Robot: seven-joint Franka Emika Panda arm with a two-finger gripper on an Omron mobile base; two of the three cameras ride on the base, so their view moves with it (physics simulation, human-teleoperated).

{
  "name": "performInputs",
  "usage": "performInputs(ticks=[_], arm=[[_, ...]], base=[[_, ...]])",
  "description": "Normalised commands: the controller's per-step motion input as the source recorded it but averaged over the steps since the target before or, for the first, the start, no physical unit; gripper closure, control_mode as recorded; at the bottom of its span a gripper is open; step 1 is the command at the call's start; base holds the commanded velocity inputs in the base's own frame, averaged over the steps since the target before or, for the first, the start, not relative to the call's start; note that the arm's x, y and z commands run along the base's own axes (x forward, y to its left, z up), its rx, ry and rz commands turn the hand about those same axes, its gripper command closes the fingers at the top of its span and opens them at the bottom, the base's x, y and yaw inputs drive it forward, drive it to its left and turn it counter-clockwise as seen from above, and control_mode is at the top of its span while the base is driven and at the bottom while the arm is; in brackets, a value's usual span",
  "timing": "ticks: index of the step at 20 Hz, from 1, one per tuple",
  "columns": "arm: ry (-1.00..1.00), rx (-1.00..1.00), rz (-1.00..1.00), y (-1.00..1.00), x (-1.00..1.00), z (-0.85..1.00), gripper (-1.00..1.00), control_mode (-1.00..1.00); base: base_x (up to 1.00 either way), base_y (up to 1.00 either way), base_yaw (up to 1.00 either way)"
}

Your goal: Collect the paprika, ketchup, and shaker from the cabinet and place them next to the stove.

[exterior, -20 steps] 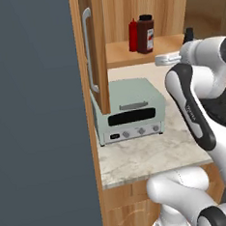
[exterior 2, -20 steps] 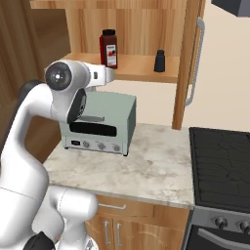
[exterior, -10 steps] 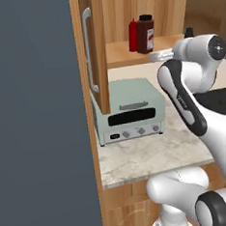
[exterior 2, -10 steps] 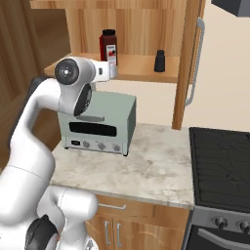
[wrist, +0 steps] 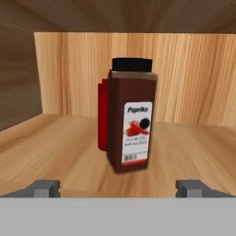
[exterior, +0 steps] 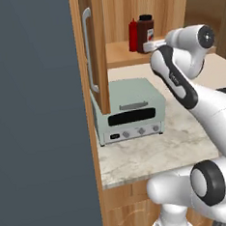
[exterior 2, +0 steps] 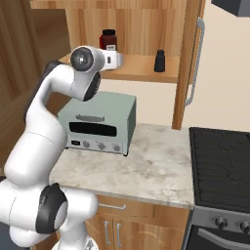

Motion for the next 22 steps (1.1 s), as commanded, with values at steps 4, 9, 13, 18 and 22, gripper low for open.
performInputs(ticks=[4, 9, 13, 18, 22], arm=[[0.00, 0.01, 0.18, -0.16, 0.50, 0.00, -1.00, -1.00], [0.01, 0.02, 0.09, -0.12, 0.44, 0.00, -1.00, -1.00], [0.00, 0.01, 0.03, -0.05, 0.32, 0.01, -1.00, -1.00], [0.00, 0.00, 0.02, 0.00, 0.25, 0.00, -1.00, -1.00], [0.02, -0.01, 0.00, 0.04, 0.23, 0.00, -1.00, -1.00]], base=[[0.00, 0.00, 0.00], [0.00, 0.00, 0.00], [0.00, 0.00, 0.00], [0.00, 0.00, 0.00], [0.00, 0.00, 0.00]])
